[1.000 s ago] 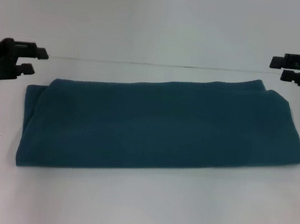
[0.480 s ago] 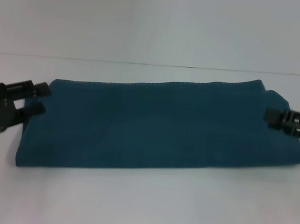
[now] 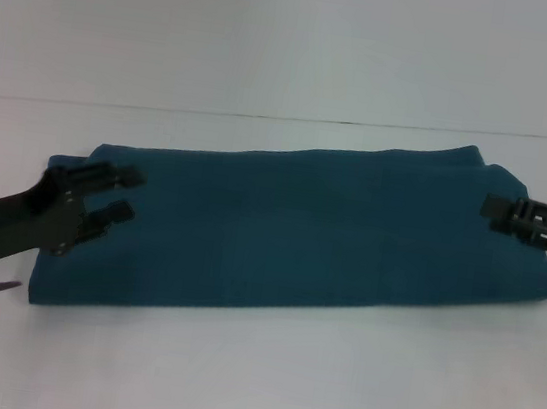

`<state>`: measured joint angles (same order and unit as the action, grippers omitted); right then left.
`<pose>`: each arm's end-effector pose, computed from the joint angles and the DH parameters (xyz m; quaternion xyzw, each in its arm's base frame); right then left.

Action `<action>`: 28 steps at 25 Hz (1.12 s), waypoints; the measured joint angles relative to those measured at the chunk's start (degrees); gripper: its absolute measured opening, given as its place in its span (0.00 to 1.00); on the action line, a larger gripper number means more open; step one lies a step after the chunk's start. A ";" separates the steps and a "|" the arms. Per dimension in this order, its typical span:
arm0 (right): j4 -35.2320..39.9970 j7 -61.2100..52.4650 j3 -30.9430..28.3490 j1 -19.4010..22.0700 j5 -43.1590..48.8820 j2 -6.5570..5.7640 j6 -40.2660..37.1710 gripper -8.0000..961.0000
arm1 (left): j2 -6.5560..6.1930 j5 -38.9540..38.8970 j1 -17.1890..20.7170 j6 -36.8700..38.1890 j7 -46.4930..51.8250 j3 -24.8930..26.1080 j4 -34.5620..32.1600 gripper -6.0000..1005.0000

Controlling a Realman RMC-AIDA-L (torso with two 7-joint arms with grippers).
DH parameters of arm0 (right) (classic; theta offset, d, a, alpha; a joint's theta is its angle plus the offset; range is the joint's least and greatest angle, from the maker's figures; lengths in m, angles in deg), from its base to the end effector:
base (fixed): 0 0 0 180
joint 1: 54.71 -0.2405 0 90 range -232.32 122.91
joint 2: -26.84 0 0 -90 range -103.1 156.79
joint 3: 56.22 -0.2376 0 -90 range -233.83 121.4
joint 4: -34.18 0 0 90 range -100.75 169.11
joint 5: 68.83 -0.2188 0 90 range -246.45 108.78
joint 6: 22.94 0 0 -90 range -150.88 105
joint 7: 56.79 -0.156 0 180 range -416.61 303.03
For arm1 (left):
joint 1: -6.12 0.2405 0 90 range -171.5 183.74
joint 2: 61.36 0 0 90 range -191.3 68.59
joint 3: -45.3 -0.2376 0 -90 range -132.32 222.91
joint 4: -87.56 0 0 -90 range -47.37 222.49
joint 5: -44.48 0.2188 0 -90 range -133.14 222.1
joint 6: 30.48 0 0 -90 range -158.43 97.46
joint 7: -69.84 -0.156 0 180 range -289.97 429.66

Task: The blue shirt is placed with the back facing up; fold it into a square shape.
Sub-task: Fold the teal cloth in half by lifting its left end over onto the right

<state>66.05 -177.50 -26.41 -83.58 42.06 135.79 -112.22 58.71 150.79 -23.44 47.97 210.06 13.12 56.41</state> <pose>0.2952 0.3465 0.0813 -0.7497 0.5580 0.3332 0.1245 -0.2712 0.3532 0.0033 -0.5855 -0.7077 -0.3923 0.0499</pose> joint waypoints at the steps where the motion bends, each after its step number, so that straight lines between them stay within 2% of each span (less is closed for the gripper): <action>1: 0.00 -0.09 -0.01 -0.31 0.01 -0.08 0.07 0.64 | 0.00 0.10 -0.53 -0.24 0.05 -0.14 0.37 0.57; 6: 0.00 -0.80 -0.66 -0.97 -0.07 -0.24 0.83 0.64 | -0.34 0.40 -3.25 -1.54 0.66 -1.96 1.70 0.57; 12: 0.01 -1.78 -0.54 -1.48 0.14 0.10 3.00 0.64 | -1.11 0.71 -3.06 -1.85 0.74 -2.32 1.25 0.57; 16: 0.01 -1.84 -0.19 -2.06 0.39 0.20 3.55 0.64 | -1.71 4.38 -3.87 -1.30 2.06 -3.39 1.22 0.57; 21: -0.01 -1.95 -0.10 -2.20 0.43 0.16 4.01 0.64 | -0.40 5.72 -7.24 -3.29 2.99 -6.97 1.43 0.57; 28: -0.06 -2.42 -0.09 -1.67 0.53 -0.09 4.03 0.64 | 1.54 5.89 -12.77 -10.81 4.17 -13.14 1.92 0.57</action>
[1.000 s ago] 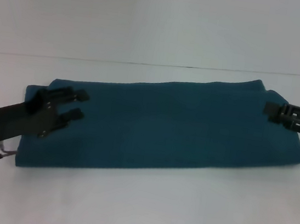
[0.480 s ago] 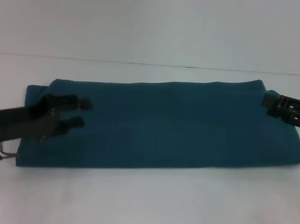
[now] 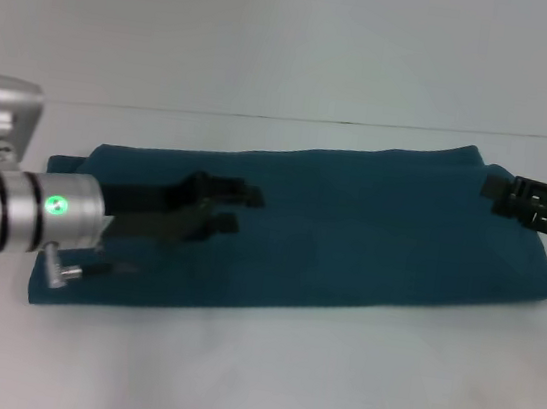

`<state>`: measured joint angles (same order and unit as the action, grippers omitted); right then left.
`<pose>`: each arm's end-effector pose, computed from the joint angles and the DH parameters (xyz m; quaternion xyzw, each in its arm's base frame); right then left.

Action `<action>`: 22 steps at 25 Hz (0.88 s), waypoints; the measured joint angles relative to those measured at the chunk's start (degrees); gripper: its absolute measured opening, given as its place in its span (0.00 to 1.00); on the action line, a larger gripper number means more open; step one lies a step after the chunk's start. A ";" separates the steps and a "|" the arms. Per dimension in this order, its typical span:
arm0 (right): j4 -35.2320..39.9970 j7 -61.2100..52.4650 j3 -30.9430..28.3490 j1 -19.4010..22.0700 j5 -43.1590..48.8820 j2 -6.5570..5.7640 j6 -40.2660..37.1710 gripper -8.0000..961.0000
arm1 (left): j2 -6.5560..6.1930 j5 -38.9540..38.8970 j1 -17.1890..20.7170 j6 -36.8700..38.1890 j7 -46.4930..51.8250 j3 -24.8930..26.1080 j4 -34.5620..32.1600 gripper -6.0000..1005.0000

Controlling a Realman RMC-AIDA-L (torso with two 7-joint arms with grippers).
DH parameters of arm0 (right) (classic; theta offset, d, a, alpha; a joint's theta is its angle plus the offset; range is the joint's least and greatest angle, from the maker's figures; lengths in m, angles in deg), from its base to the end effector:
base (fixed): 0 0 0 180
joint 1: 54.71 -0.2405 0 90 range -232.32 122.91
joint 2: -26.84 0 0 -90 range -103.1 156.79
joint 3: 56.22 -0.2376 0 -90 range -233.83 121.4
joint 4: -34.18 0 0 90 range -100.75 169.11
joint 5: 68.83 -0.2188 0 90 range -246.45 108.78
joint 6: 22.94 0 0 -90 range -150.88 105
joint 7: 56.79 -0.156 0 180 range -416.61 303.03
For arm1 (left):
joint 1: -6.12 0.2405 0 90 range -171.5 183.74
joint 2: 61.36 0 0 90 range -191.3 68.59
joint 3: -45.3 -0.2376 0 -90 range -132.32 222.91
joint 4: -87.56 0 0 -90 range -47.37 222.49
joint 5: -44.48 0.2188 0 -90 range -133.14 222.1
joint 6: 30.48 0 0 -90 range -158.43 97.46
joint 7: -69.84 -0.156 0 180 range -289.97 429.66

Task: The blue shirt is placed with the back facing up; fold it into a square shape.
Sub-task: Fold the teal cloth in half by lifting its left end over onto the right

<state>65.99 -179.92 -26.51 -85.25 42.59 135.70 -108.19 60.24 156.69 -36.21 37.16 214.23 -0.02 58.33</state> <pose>0.2940 0.3619 0.0832 -0.7364 0.5716 0.3311 0.1458 -0.2010 0.3950 -0.0532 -0.6814 -0.6800 -0.2667 0.0466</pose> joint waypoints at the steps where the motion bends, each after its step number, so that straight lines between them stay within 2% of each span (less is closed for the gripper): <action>1: 0.00 0.00 0.00 0.06 0.01 -0.01 0.00 0.64 | 0.24 0.01 -0.57 -1.13 0.01 -0.81 0.38 0.57; 7: 0.00 -0.01 0.00 0.21 0.02 0.07 0.06 0.64 | 0.76 0.03 -2.84 -7.61 0.04 -4.89 4.77 0.57; 16: 0.00 -0.01 0.00 0.46 0.05 0.13 0.09 0.64 | 0.78 0.37 -1.94 -12.95 0.08 -5.12 6.28 0.57; 22: -0.61 -0.07 0.00 0.64 0.17 0.07 0.35 0.64 | 0.25 0.66 -1.83 -15.66 0.11 -5.48 8.39 0.57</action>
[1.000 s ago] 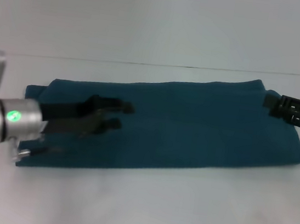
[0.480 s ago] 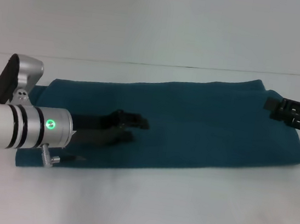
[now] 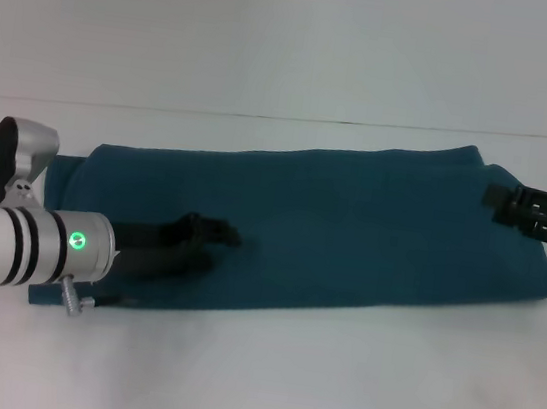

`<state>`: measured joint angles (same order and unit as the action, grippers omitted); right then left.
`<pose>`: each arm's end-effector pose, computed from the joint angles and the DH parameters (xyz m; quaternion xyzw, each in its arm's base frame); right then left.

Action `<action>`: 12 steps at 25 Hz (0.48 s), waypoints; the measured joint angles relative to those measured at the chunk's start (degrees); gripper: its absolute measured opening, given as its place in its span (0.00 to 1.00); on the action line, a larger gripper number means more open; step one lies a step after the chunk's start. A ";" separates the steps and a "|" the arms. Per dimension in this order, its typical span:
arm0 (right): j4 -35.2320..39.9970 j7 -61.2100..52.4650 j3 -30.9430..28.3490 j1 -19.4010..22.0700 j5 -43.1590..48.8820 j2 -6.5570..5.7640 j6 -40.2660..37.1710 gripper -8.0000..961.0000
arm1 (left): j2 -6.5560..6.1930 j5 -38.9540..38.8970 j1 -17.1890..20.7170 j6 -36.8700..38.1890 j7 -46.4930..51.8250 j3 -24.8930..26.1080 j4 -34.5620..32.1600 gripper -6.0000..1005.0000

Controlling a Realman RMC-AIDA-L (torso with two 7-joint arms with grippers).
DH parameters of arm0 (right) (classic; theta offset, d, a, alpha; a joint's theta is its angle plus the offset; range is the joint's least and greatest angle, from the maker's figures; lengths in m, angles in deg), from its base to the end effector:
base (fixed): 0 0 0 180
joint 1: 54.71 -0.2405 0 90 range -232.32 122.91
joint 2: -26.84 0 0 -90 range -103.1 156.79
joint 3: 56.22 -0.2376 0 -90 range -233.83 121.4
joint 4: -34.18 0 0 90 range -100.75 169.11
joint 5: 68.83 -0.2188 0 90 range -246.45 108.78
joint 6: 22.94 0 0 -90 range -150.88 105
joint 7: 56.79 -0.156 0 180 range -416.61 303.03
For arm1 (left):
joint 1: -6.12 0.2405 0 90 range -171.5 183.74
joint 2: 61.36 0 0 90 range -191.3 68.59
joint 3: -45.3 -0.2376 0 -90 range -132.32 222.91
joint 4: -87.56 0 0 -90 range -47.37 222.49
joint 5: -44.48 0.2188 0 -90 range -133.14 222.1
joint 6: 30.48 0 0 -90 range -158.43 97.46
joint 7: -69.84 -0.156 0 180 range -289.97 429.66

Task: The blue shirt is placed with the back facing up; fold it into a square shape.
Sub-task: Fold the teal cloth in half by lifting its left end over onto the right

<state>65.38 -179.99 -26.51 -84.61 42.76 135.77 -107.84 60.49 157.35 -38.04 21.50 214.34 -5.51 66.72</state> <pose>0.2994 0.3579 0.0804 -0.7300 0.5807 0.3295 0.1462 -0.2311 0.3970 -0.0875 -0.6556 -0.7125 -0.2136 0.1297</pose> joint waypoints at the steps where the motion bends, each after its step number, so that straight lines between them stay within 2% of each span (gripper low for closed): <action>1: -0.06 -0.01 0.00 0.03 0.01 -0.05 0.05 0.64 | -0.03 -0.03 0.29 0.13 0.02 0.07 -0.12 0.57; 6: -0.09 -0.08 -0.02 0.11 0.03 -0.15 0.12 0.64 | 0.17 -0.95 2.23 4.42 0.09 1.12 -4.57 0.57; 12: -0.09 -0.11 -0.08 0.11 0.03 -0.08 0.41 0.64 | 1.87 -2.14 1.27 7.68 0.13 0.39 -6.45 0.57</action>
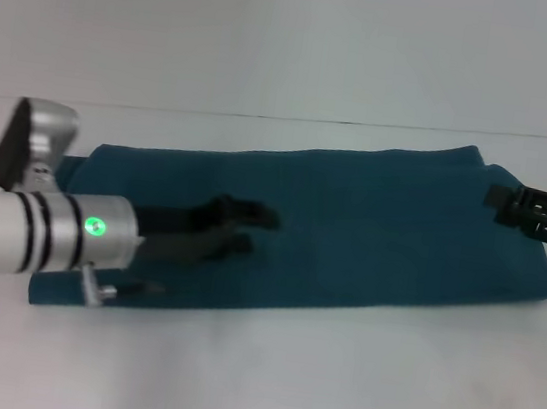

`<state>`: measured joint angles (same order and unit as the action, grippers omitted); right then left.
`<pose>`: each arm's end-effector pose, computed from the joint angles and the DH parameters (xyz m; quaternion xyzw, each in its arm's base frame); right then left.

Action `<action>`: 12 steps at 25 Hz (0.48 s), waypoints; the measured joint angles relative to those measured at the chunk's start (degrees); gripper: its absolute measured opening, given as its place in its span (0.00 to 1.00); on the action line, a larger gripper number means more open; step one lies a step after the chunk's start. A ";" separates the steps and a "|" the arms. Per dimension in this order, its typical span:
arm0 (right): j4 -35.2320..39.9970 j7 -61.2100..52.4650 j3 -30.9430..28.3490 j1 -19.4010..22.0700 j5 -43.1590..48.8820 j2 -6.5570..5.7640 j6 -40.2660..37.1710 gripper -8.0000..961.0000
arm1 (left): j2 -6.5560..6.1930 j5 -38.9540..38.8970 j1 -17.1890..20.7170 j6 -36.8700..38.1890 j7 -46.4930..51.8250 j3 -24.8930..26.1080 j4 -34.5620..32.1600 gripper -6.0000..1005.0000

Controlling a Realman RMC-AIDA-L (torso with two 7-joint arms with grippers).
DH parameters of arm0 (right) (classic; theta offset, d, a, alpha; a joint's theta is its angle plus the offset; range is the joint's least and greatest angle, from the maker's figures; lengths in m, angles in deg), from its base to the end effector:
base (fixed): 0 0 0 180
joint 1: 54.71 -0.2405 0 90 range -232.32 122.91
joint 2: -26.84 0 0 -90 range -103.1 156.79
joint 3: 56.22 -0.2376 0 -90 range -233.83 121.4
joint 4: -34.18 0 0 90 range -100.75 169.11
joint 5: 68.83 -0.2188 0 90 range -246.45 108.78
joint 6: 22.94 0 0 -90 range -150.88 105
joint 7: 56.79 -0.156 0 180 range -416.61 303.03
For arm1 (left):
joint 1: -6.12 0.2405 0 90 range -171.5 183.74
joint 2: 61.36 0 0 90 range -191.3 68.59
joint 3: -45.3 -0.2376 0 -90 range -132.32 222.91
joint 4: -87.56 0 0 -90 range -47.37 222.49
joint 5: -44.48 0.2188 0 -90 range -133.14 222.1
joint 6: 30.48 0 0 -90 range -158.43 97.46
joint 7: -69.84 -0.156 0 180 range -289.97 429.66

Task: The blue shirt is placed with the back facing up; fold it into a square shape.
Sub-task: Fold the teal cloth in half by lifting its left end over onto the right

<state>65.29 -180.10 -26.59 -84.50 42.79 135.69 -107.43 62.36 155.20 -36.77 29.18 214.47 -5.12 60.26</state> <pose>0.3013 0.3580 0.0810 -0.7274 0.5831 0.3293 0.1499 -0.2002 0.3945 -0.0812 -0.6756 -0.6901 -0.2486 0.0741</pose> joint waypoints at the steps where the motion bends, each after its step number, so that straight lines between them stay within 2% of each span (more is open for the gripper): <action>1: 0.00 0.00 0.01 0.00 0.00 0.06 0.03 0.64 | 0.25 0.01 -0.57 -0.09 -0.06 -0.51 0.57 0.57; 5: 0.00 0.00 0.01 0.11 0.00 0.18 0.28 0.64 | 0.52 -0.05 -2.61 -1.86 -0.47 -2.26 3.22 0.57; 12: -0.09 0.00 0.08 0.27 -0.01 0.21 0.60 0.64 | 0.51 0.24 -3.10 -6.26 -0.07 -4.12 5.60 0.57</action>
<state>65.20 -180.10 -26.51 -84.23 42.78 135.90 -106.83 62.87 155.44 -39.87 22.93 214.40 -9.24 65.86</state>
